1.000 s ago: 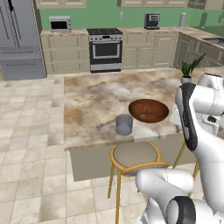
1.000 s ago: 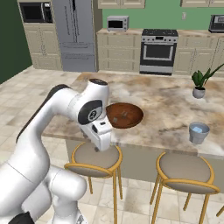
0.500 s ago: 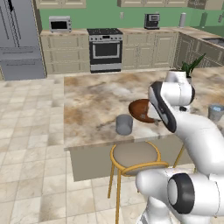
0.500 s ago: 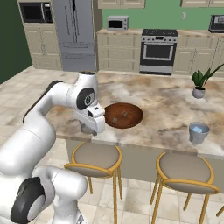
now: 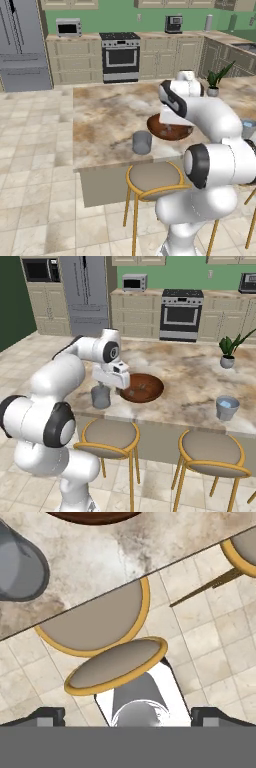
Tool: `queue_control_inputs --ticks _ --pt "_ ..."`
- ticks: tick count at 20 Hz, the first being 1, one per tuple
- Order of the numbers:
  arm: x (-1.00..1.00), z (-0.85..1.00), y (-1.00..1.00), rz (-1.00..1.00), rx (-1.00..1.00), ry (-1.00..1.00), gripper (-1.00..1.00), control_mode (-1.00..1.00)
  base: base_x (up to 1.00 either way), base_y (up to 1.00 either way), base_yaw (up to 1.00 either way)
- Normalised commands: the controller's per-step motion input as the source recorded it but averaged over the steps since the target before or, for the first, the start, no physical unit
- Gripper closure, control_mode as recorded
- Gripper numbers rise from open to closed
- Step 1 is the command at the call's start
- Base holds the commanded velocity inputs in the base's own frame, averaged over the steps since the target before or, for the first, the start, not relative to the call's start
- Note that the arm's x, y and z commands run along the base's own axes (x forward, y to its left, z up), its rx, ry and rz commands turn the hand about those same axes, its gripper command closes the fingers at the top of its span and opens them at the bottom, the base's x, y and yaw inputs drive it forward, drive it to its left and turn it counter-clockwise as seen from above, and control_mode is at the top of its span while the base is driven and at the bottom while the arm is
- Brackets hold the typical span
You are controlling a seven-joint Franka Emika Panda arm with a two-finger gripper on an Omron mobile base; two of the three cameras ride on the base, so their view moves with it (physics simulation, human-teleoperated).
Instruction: There are four ice cubes in the ice bowl. Place two ice cubes in each glass of water.
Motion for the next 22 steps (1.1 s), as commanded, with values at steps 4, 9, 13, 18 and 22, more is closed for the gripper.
queue_control_inputs --ticks 4,9,13,18,22 --pt "0.53 -0.09 -0.48 0.05 0.22 0.00 -1.00 -1.00 0.00 0.00 0.00" --pt "0.32 -0.28 -0.36 0.00 0.26 -0.01 -1.00 -1.00 0.00 0.00 0.00" --pt "0.52 -0.27 -0.05 0.00 0.15 -0.01 -1.00 -1.00 0.00 0.00 0.00" --pt "0.66 -0.22 0.14 0.00 0.02 0.00 -1.00 -1.00 0.00 0.00 0.00" --pt "0.54 -0.37 0.04 0.00 -0.01 0.00 -1.00 -1.00 0.00 0.00 0.00"
